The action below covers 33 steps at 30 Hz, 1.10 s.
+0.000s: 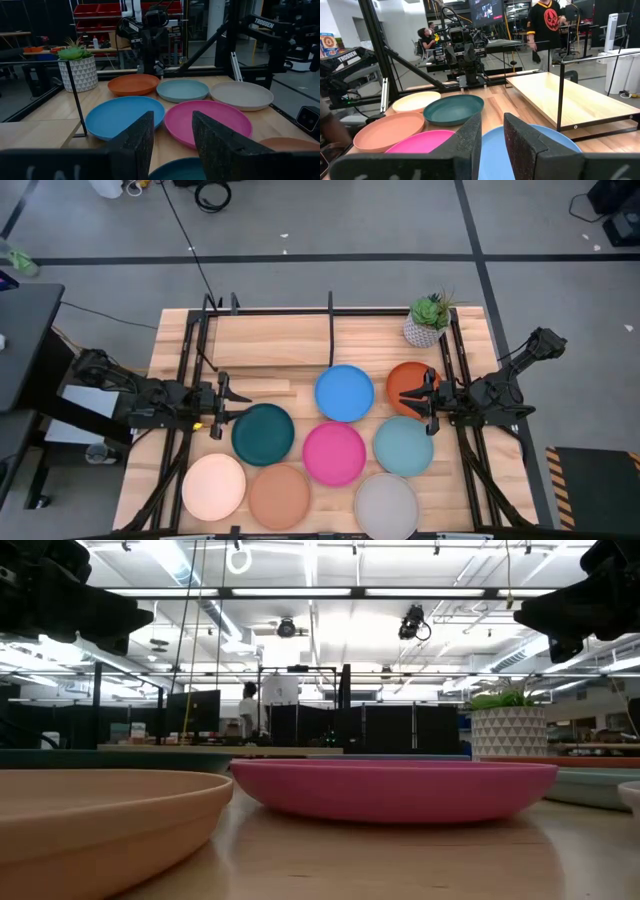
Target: Place and stack plates onto a shelf
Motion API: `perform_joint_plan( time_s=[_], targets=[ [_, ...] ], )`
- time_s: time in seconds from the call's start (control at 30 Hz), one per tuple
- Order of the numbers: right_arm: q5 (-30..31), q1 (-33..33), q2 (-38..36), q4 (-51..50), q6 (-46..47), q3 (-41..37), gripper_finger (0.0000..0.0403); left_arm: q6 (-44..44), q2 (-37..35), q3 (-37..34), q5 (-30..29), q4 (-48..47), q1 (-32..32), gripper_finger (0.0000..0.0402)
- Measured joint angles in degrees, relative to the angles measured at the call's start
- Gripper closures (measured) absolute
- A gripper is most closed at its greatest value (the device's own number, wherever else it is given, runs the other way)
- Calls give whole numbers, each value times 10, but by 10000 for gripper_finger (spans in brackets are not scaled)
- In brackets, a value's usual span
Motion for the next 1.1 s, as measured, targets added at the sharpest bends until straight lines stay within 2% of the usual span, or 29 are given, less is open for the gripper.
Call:
perform_joint_plan(
  time_s=[0.73, 0.83, 0.97, 1.1],
  targets=[
    [0, 0, 0, 0, 0, 0, 314, -1, 0, 0, 0, 3, 0, 260],
    [0, 0, 0, 0, 0, 0, 314, -39, 0, 0, -1, 8, 0, 260],
    [0, 0, 0, 0, 0, 0, 314, -42, 3, 0, -46, 79, 9, 260],
    [0, 0, 0, 1, 0, 0, 314, -42, 4, 0, -49, 137, 15, 260]
  ],
)
